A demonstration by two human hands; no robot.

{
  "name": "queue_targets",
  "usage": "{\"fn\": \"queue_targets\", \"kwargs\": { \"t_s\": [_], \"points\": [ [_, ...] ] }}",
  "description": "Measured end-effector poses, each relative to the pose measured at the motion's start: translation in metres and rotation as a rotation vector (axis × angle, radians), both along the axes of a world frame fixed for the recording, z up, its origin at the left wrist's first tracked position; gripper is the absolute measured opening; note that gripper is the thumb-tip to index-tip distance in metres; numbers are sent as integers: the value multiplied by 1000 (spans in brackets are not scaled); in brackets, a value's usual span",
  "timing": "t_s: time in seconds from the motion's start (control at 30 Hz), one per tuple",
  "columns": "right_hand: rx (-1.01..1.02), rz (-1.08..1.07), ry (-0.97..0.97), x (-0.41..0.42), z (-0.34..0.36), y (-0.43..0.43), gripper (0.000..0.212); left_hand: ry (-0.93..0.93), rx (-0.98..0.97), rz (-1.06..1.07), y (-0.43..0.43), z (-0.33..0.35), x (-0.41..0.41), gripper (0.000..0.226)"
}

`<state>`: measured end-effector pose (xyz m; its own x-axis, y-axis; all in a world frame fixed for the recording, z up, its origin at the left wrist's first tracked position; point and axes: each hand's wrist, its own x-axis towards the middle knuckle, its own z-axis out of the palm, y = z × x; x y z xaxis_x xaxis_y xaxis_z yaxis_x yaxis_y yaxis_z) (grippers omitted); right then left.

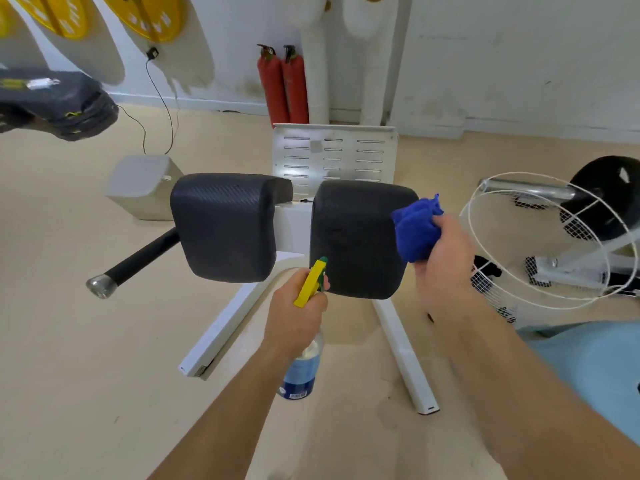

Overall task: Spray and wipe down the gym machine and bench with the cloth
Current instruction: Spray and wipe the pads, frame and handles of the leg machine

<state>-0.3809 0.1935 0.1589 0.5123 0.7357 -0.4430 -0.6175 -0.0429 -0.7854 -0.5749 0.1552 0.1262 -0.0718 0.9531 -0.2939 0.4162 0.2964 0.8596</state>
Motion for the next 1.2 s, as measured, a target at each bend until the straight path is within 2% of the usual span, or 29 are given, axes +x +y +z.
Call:
{"fn": "queue_targets", "kwargs": {
  "t_s": [0.1, 0.17, 0.27, 0.33, 0.47, 0.53, 0.6, 0.67, 0.83, 0.97, 1.03, 1.1, 1.2],
  "points": [
    [52, 36, -307, 3, 5, 16, 10, -11, 7, -14, 2, -10, -7, 21],
    [114, 32, -541, 4, 3, 26, 7, -6, 7, -26, 5, -18, -11, 20],
    [181, 122, -937, 0, -14, 40, 20, -1, 51, -63, 9, -38, -19, 29],
    [168, 190, -1188, -1, -26, 48, 22, -28, 69, -79, 14, -47, -24, 32],
    [191, 238, -1498, -3, -53, 56, 31, -98, 113, -90, 20, -69, -28, 27],
    [168, 275, -1688, -5, -64, 58, 45, -114, 144, -93, 22, -77, -28, 26],
    [135, 301, -1793, -2, -71, 60, 61, -113, 171, -87, 24, -82, -27, 25],
    [89, 309, -1836, 1, -74, 64, 65, -108, 191, -86, 26, -83, -26, 25],
    [47, 343, -1843, 0, -72, 66, 57, -125, 215, -43, 28, -83, -30, 17],
    [239, 388, -1686, -11, -59, 53, 37, -123, 239, -81, 25, -79, -39, 17],
    [313, 440, -1826, -27, -67, 47, 46, -132, 264, -93, 23, -77, -45, 24],
    [303, 423, -2081, -41, -90, 44, 60, -148, 293, -81, 23, -78, -51, 30],
    [306, 398, -2301, -48, -131, 32, 71, -179, 298, -54, 22, -84, -56, 32]
  ]
}}
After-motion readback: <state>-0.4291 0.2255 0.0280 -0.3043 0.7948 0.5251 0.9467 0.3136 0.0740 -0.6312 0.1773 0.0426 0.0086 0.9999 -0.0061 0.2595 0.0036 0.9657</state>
